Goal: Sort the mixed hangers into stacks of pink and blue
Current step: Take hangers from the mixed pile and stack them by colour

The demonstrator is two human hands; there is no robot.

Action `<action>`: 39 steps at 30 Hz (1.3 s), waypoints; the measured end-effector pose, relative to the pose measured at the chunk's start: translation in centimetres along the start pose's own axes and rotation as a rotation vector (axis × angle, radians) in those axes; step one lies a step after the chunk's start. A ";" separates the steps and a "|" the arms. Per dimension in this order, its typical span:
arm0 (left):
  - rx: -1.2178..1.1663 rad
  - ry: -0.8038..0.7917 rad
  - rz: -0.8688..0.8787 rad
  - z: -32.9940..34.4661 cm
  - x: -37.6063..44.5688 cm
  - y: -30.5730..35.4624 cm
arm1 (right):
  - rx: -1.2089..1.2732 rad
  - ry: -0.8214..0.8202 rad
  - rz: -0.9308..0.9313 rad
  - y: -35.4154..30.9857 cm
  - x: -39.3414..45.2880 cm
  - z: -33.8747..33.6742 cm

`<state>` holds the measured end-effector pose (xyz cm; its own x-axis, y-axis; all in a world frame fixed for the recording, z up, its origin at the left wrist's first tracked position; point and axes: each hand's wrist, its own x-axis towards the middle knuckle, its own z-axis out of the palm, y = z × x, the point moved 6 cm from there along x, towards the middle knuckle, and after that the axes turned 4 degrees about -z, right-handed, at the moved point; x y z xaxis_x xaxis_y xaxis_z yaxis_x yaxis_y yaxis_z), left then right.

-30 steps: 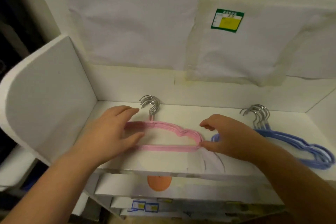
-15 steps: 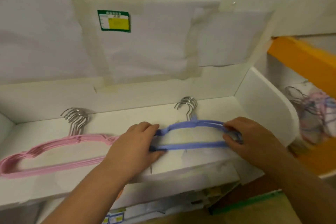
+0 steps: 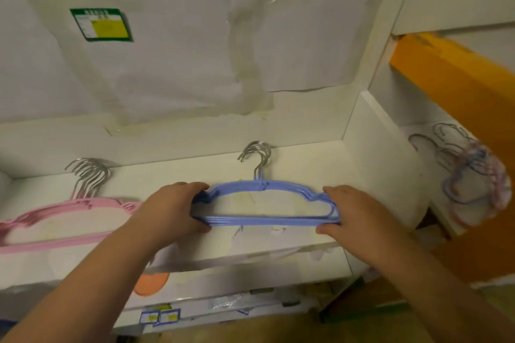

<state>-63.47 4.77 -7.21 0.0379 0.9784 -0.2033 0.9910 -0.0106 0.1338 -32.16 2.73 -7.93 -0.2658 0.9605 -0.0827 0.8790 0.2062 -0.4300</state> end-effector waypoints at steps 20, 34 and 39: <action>0.177 0.025 0.138 0.2 -0.2 1.1 | -0.106 -0.114 -0.201 -0.1 3.7 -1.3; 0.131 -0.023 0.127 0.3 -0.3 0.6 | -0.299 -0.208 -0.253 -1.0 5.3 -1.4; 0.160 -0.010 0.140 0.5 -0.4 0.7 | -0.366 -0.250 -0.263 -1.1 6.1 -1.5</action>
<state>-62.68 4.31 -7.53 0.1773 0.9628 -0.2037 0.9836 -0.1800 0.0055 -34.17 8.68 -6.61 -0.5438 0.8025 -0.2455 0.8387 0.5299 -0.1256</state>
